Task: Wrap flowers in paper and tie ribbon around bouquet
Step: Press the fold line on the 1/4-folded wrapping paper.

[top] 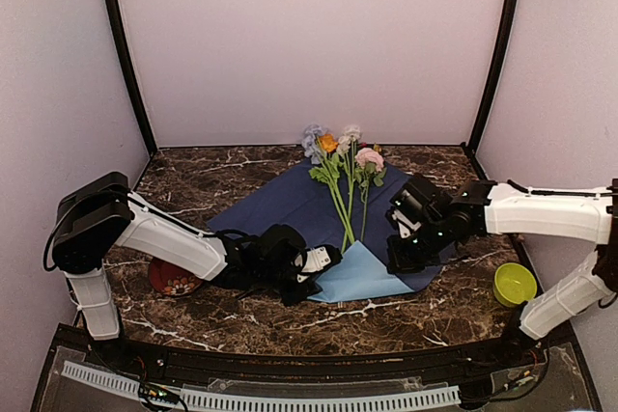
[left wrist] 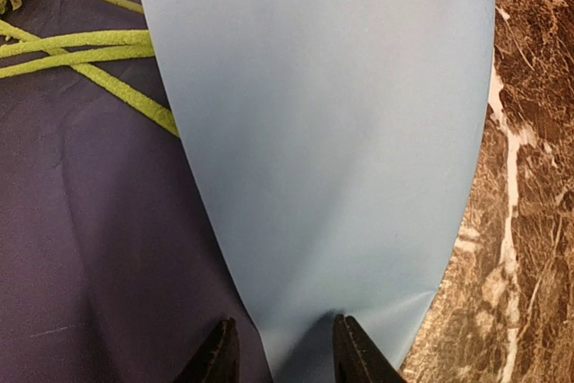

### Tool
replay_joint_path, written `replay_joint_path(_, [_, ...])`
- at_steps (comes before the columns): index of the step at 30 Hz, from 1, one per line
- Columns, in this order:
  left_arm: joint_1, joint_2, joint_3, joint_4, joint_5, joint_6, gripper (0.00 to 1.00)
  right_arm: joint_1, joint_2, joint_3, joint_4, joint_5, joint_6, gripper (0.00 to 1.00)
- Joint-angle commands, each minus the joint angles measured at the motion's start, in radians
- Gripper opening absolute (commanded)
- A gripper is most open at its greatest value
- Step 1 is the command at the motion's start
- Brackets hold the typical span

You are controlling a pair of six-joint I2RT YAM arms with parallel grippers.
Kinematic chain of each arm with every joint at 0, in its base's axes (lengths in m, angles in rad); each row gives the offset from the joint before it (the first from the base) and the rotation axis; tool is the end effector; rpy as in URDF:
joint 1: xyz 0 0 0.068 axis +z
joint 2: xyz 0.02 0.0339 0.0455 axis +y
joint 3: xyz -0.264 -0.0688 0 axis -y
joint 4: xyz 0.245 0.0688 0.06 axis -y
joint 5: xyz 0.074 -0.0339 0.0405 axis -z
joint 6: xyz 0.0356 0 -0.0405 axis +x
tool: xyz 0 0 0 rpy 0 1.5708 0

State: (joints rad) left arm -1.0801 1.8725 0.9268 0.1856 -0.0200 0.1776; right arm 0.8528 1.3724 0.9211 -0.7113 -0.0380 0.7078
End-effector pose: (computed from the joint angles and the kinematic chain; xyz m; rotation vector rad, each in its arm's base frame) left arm 0.1749 -0.3259 0.1265 1.3859 1.9228 -0.4222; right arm 0.1688 0.1953 0.2189 -0.2171 2.8349 0.4524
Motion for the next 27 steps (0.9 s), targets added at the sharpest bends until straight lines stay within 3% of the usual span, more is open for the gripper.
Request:
replay_joint_path(1, [-0.007, 0.068, -0.065, -0.224, -0.011, 0.014, 0.37, 0.056, 0.113, 0.057, -0.001, 0.008, -0.047, 0.00])
replay_joint_path(11, [-0.007, 0.075, -0.060, -0.222, -0.002, 0.025, 0.37, 0.072, 0.100, -0.087, 0.302, -0.169, -0.008, 0.00])
replay_joint_path(19, [-0.006, 0.026, -0.051, -0.232, -0.027, -0.038, 0.36, 0.061, 0.204, -0.112, 0.153, -0.016, -0.008, 0.00])
replay_joint_path(27, [-0.006, -0.204, -0.021, -0.205, 0.034, -0.029, 0.38, 0.063, 0.214, -0.169, 0.180, -0.063, 0.014, 0.00])
